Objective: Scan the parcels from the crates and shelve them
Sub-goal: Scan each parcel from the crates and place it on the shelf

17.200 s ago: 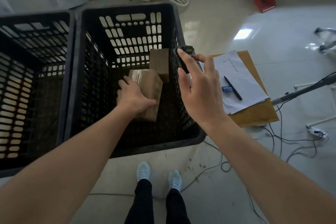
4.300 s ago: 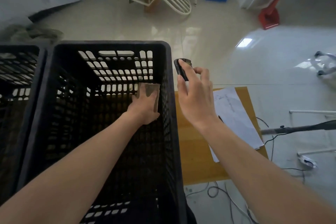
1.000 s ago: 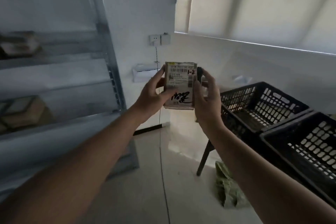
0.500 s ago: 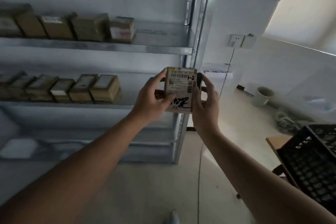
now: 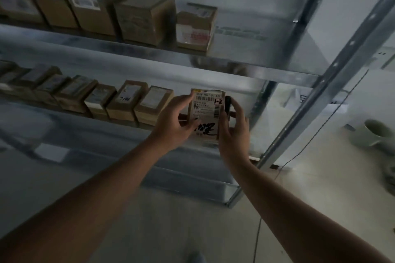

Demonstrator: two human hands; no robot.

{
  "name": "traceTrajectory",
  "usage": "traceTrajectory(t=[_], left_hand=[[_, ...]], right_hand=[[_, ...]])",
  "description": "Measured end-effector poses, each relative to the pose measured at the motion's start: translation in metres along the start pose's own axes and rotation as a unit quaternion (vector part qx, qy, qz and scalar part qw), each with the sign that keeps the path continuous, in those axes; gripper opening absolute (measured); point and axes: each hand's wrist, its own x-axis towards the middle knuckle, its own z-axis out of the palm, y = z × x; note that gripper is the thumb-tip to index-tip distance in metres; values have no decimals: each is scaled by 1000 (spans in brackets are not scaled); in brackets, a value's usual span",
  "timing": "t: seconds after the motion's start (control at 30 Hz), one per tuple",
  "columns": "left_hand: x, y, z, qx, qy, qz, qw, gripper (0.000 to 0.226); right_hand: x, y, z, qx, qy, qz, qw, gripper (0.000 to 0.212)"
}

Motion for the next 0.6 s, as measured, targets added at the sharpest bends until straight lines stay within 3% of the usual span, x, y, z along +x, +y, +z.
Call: traceTrajectory(t=[0.27,0.6], left_hand=[[54,-85,-14,15,-38,-40,998,82],[109,-174,-18,7,-186,-86,979,92]], right_hand=[[46,26,77,-22,9,39,999,39],[79,86,157,-82,91,126,984,42]])
